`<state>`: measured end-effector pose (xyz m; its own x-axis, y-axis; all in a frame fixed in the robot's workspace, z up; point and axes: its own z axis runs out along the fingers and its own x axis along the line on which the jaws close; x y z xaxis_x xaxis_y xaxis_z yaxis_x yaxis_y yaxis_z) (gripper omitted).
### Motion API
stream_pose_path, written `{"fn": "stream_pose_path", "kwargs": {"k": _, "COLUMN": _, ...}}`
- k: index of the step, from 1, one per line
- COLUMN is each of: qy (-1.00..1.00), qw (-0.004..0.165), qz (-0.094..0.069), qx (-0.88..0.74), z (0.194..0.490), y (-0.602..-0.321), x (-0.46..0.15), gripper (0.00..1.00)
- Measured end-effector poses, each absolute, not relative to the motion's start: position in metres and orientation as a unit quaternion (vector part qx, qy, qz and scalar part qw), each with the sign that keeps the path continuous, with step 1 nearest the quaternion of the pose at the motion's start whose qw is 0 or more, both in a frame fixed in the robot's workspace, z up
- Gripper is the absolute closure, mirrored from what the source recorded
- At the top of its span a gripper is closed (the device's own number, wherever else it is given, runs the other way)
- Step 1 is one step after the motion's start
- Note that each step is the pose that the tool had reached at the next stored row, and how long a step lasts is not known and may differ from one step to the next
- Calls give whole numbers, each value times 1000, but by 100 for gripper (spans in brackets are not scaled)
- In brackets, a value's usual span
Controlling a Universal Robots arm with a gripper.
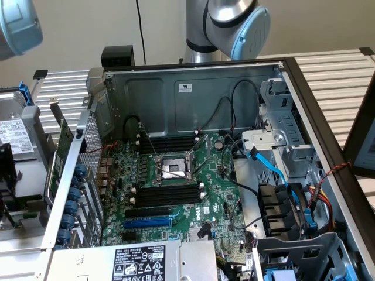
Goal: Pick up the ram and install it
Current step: 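Pick up the ram and move it above insertion slot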
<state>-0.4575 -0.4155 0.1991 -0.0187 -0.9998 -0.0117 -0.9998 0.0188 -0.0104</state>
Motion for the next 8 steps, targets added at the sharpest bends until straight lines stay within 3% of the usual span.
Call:
{"fn": "stream_pose_path", "kwargs": {"k": 4, "qy": 714, "qw": 7, "qz": 1, "qx": -700, "z": 198, "y": -416, "x": -457, "gripper": 64}}
{"fn": "stream_pose_path", "kwargs": {"k": 8, "qy": 714, "qw": 7, "qz": 1, "qx": -700, "z": 200, "y": -417, "x": -457, "gripper": 87}}
